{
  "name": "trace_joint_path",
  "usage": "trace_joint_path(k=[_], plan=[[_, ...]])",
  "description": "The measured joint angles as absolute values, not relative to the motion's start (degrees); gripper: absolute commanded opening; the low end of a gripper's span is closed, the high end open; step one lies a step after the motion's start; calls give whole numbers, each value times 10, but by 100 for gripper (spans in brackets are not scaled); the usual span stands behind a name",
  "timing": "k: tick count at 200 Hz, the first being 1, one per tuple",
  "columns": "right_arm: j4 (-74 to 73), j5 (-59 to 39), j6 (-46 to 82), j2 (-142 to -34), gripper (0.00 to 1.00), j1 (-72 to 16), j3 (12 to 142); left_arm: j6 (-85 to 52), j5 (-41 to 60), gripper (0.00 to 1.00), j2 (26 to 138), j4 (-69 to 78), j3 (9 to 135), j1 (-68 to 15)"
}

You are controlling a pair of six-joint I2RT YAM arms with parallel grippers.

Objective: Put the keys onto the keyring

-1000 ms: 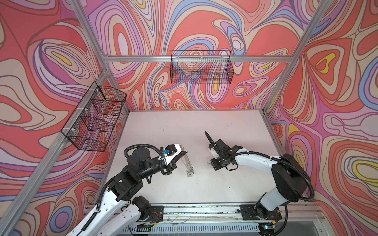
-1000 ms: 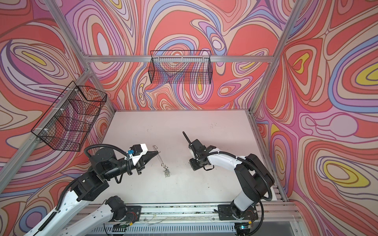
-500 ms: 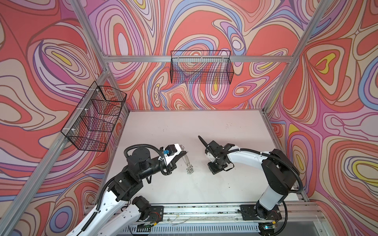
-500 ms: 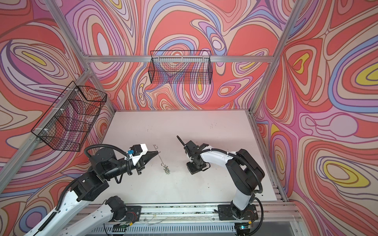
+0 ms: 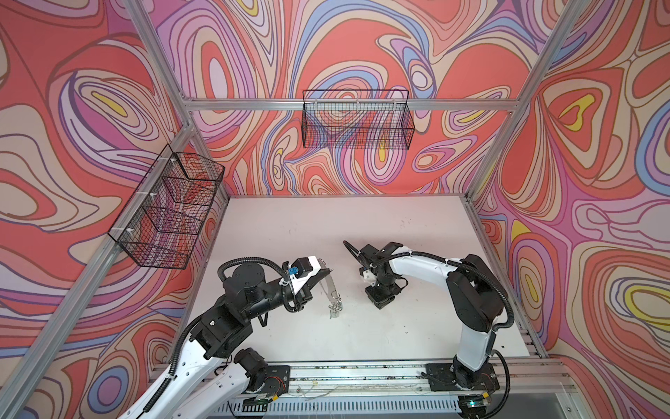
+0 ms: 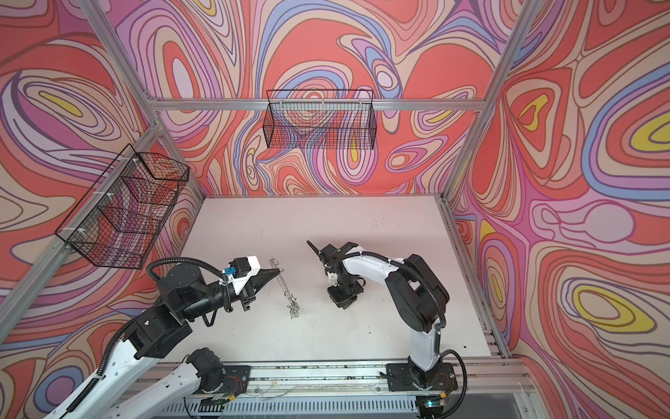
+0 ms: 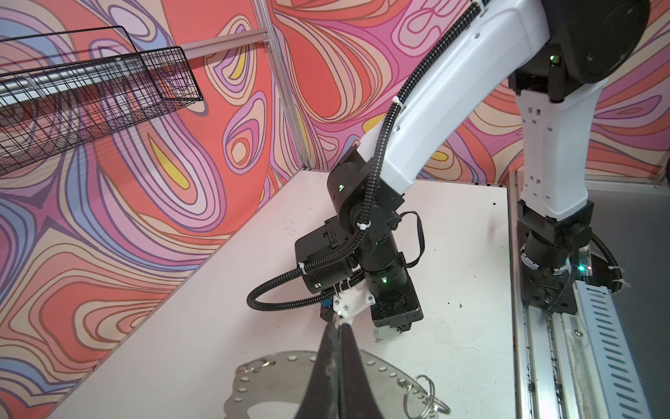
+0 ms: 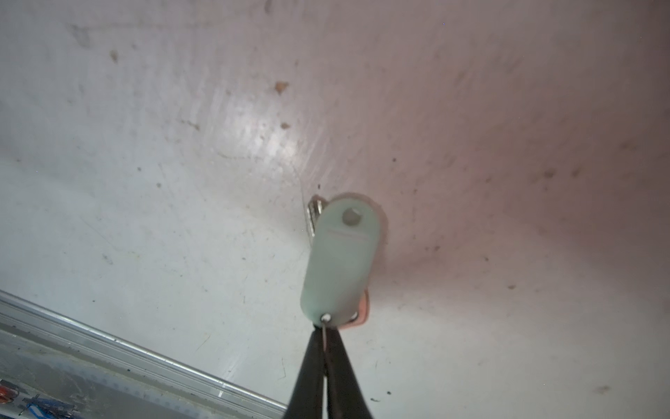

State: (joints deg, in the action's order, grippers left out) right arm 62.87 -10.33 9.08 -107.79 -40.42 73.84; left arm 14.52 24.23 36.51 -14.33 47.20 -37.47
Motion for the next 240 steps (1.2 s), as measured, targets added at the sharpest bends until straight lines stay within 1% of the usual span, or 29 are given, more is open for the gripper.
trace_joint_path(k=[5,22,33,54,71,91,123,143,180,207,240], plan=[[631,-102,91,-1078,21,-404,742,145,243,0,365,-143,472,-375],[630,-99,94,-1078,28,-404,746,145,243,0,363,-143,472,-375],[627,-96,98,-1076,35,-404,746,145,244,0,363,-143,472,-375],[606,-88,112,-1055,42,-404,734,145,244,0,363,-143,472,-375],[578,-75,126,-1015,43,-404,710,143,244,0,364,-143,472,-375],[523,-51,151,-933,43,-404,659,143,244,0,365,-143,472,-375],[380,-8,209,-770,43,-408,522,141,244,0,369,-141,470,-375],[293,38,242,-698,43,-447,442,137,244,0,375,-138,468,-375],[146,127,288,-656,40,-543,329,134,244,0,381,-135,465,-375],[63,185,313,-642,37,-584,247,134,244,0,379,-135,463,-375],[-38,240,329,-642,37,-624,171,134,244,0,375,-135,459,-375]])
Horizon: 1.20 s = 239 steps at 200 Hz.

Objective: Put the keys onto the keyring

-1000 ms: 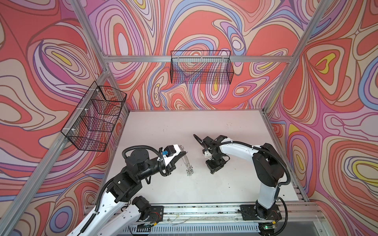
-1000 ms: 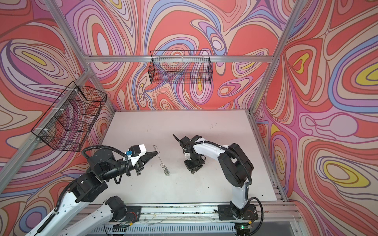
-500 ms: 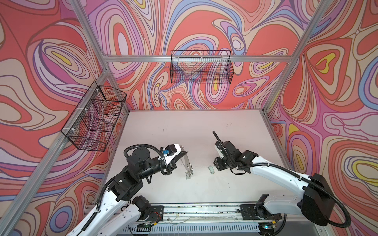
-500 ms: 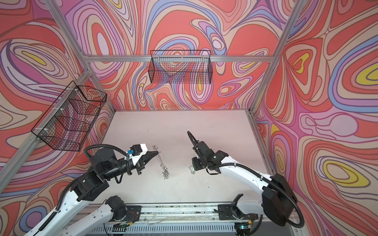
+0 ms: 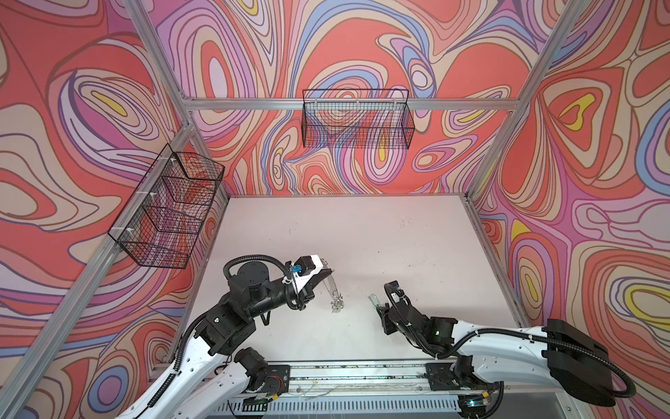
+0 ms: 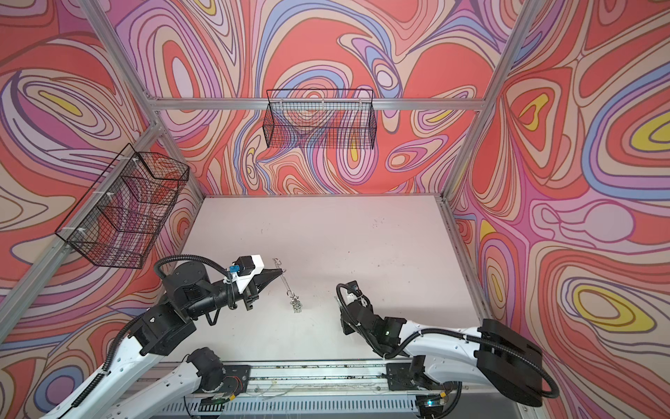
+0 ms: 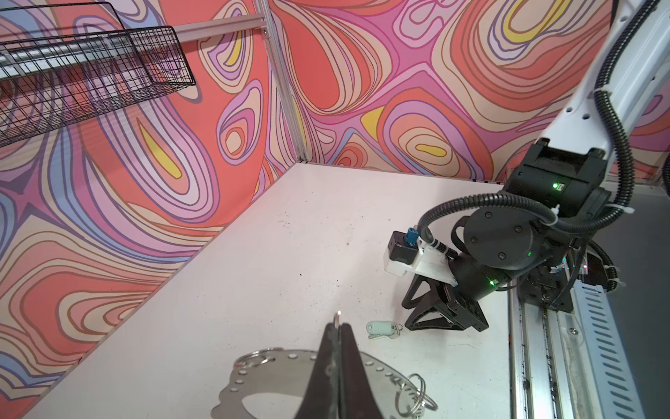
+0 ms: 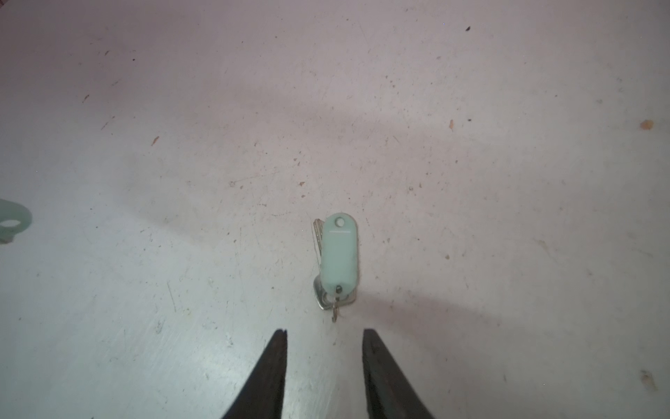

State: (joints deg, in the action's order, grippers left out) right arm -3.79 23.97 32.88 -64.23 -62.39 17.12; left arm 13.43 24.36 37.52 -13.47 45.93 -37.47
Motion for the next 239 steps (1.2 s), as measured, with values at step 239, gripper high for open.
trace_joint_path(k=[239], plan=[[-401,380,333,-867,19,-689,81,134,241,0,375,-135,458,-375]])
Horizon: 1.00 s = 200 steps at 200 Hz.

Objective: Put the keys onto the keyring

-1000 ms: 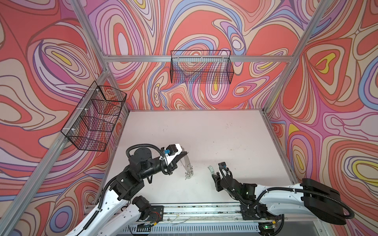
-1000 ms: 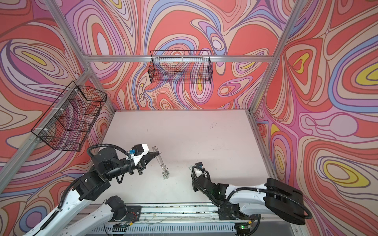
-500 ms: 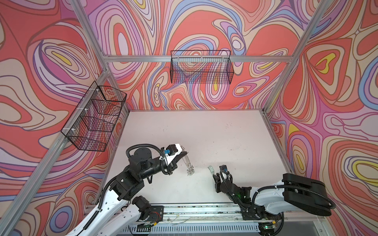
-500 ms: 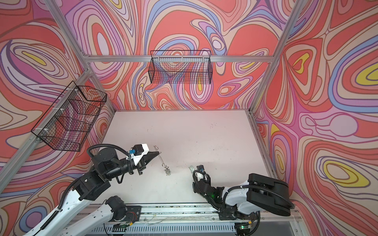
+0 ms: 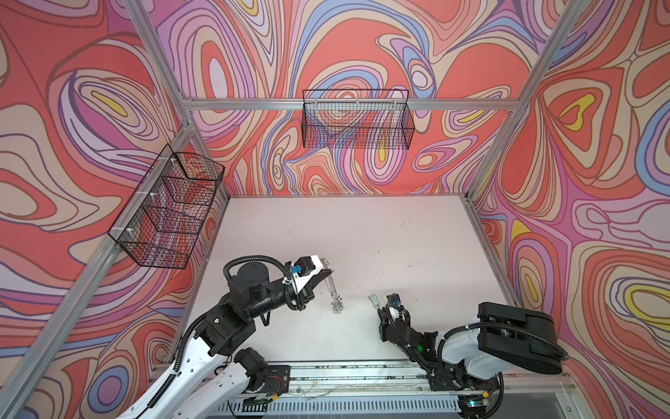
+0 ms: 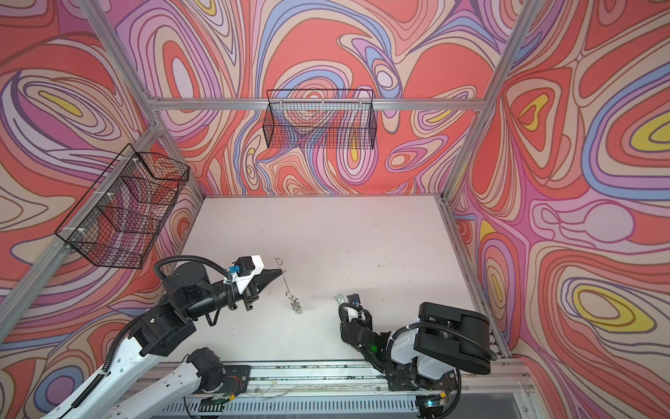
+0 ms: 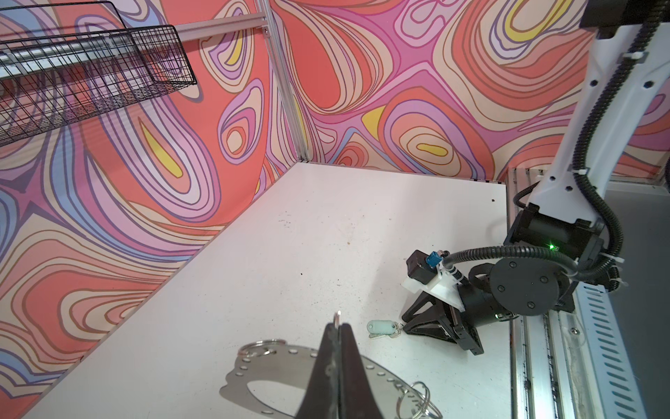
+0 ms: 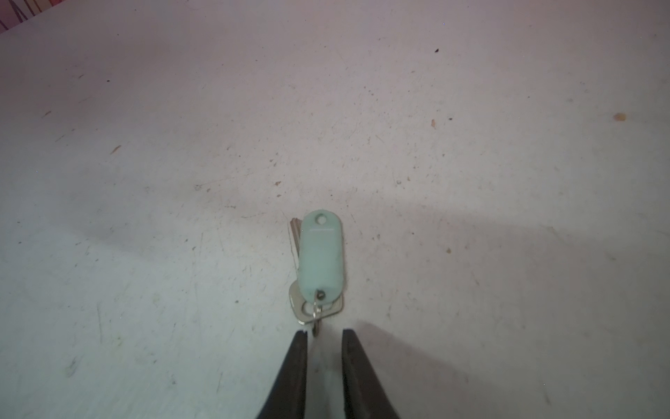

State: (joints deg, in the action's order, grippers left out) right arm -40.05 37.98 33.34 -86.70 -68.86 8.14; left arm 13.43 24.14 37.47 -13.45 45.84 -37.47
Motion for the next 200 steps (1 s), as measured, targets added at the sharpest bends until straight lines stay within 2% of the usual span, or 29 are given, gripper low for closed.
trace_joint_path(k=[42,106,123,141,200], plan=[[-442,381,325,-896,19,-690,83,135,241,0,375,-135,458,-375],[-456,392,311,-899,8,-690,85,135,241,0,375,-135,458,-375],[-458,395,308,-903,8,-690,85,135,241,0,375,-135,458,-375],[-458,396,307,-909,0,-690,88,135,241,0,375,-135,458,-375],[-417,391,304,-887,0,-690,103,135,241,0,375,-135,458,-375]])
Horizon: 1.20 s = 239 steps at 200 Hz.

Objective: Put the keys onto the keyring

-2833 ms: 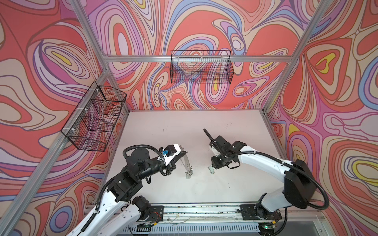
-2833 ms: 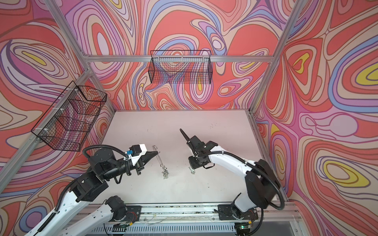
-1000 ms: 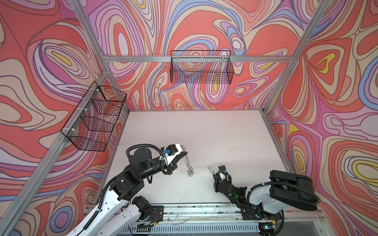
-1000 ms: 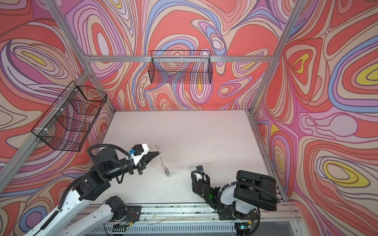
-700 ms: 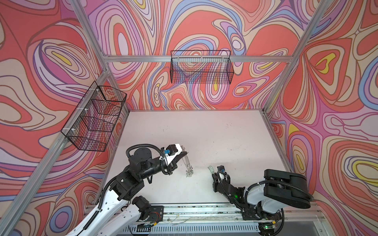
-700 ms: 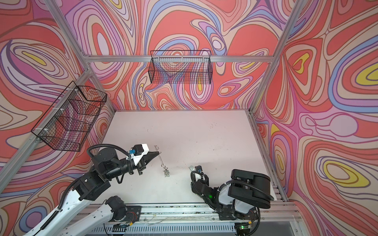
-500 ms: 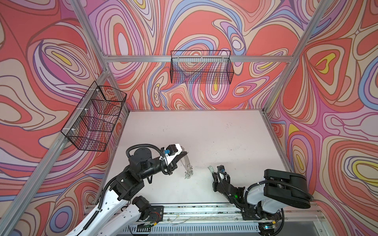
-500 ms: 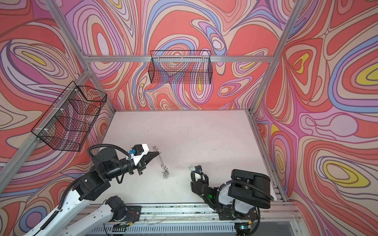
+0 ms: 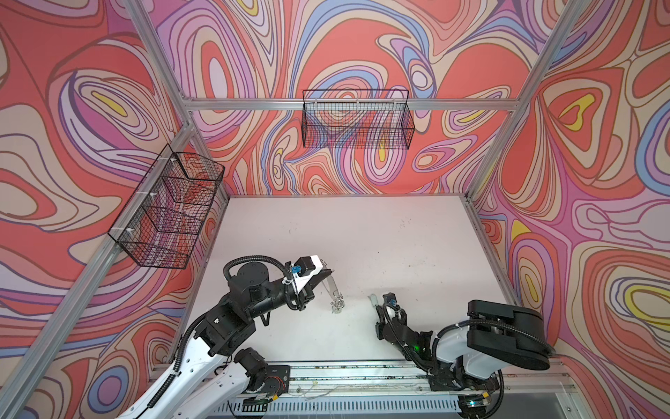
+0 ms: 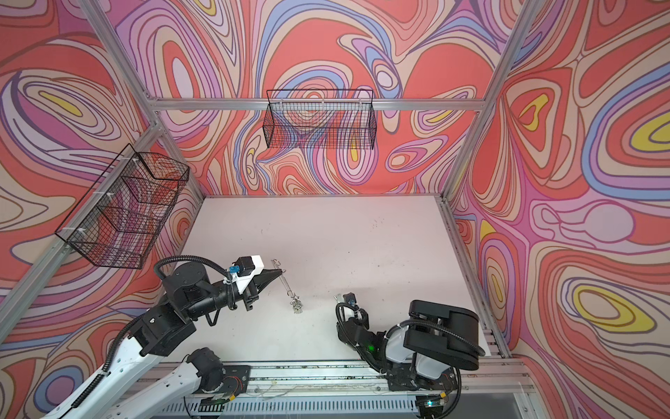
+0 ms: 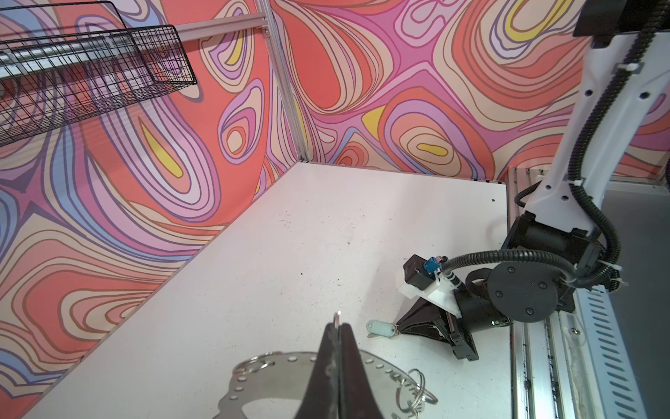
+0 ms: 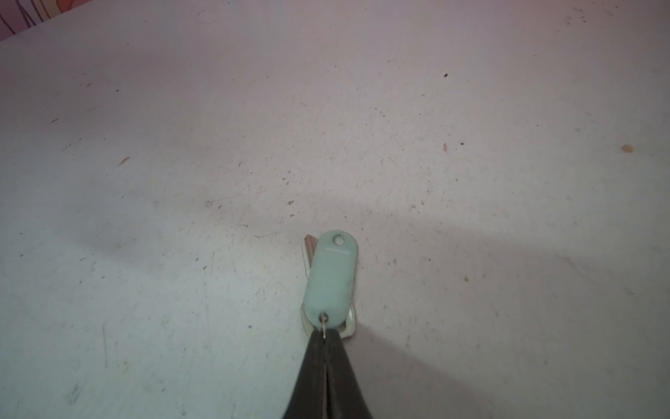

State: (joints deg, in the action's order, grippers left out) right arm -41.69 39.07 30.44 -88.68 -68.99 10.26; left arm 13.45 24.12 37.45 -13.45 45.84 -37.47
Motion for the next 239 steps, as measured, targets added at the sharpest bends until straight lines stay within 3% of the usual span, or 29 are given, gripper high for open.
trace_joint_path(k=[41,91,131,239], plan=[[-256,360,314,-817,0,-679,174,135,241,0,364,-135,456,-375],[-35,251,334,-759,0,-614,259,135,241,0,361,-135,456,-375],[121,168,322,-789,0,-594,359,135,242,0,356,-135,456,-375],[377,-6,261,-906,0,-528,517,135,242,0,349,-135,456,-375]])
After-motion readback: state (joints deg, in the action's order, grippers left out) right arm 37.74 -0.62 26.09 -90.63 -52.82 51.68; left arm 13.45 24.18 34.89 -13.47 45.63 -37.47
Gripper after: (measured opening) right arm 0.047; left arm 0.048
